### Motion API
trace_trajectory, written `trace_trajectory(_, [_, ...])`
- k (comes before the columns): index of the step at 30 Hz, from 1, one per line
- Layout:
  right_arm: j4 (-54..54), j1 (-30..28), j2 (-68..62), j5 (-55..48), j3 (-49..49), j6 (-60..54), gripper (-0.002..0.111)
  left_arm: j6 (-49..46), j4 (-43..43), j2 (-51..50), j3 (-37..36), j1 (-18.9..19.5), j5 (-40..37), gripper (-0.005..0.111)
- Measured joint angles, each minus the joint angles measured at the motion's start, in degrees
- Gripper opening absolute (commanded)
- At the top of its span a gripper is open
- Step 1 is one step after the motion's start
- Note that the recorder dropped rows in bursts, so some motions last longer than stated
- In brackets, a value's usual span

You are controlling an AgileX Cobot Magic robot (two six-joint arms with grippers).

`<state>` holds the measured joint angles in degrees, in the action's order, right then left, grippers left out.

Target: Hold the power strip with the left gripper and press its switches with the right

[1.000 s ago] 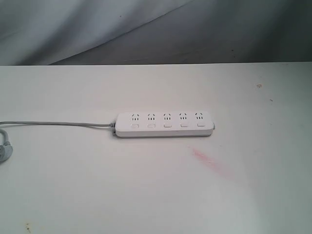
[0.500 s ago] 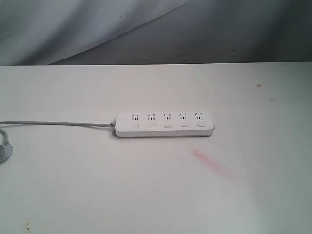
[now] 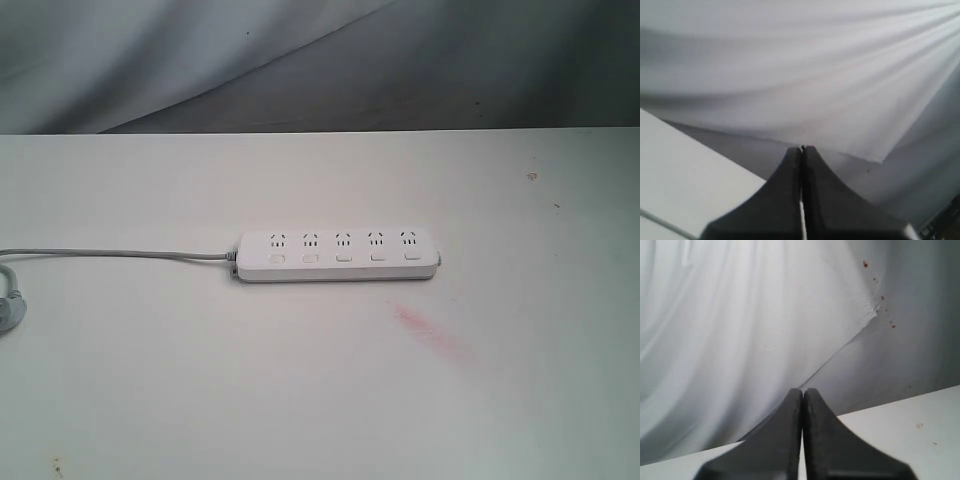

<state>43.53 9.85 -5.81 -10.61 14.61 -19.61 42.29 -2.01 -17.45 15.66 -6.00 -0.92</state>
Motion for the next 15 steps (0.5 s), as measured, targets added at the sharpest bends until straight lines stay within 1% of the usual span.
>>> trace_trajectory(4, [0.1,0.0,-6.71,-2.44,5.17,-0.38,0.0,-3.81,0.0,-10.5,8.11,-6.28,-5.98,0.0])
trace_trajectory(5, [-0.02,0.24,-8.54,-2.83,6.55,-1.01,0.0,-6.62,0.0,-13.09,10.76,-8.45,-7.2,0.0])
trace_trajectory(8, [-0.39,1.93,-14.33,-3.2,10.37,-1.85,0.0,-13.52,0.0,-19.92,16.54,-12.75,-10.68,0.0])
trace_trajectory(9, [-1.05,3.23,-17.99,-3.57,12.79,-2.1,0.0,-17.13,-0.03,-23.02,20.13,-14.42,-13.27,0.0])
trace_trajectory(12, [-4.91,4.74,-26.44,-6.3,17.98,-2.1,0.0,-24.0,-0.15,-29.99,27.02,-15.31,-20.59,0.0])
trace_trajectory(13, [-5.88,4.83,-31.33,-8.38,20.08,-2.1,0.0,-26.41,-0.15,-33.51,29.42,-15.31,-23.81,0.0])
trace_trajectory(15, [-6.21,4.83,-35.93,-10.72,22.04,-2.1,0.0,-29.0,0.14,-36.74,31.39,-15.31,-26.29,0.0])
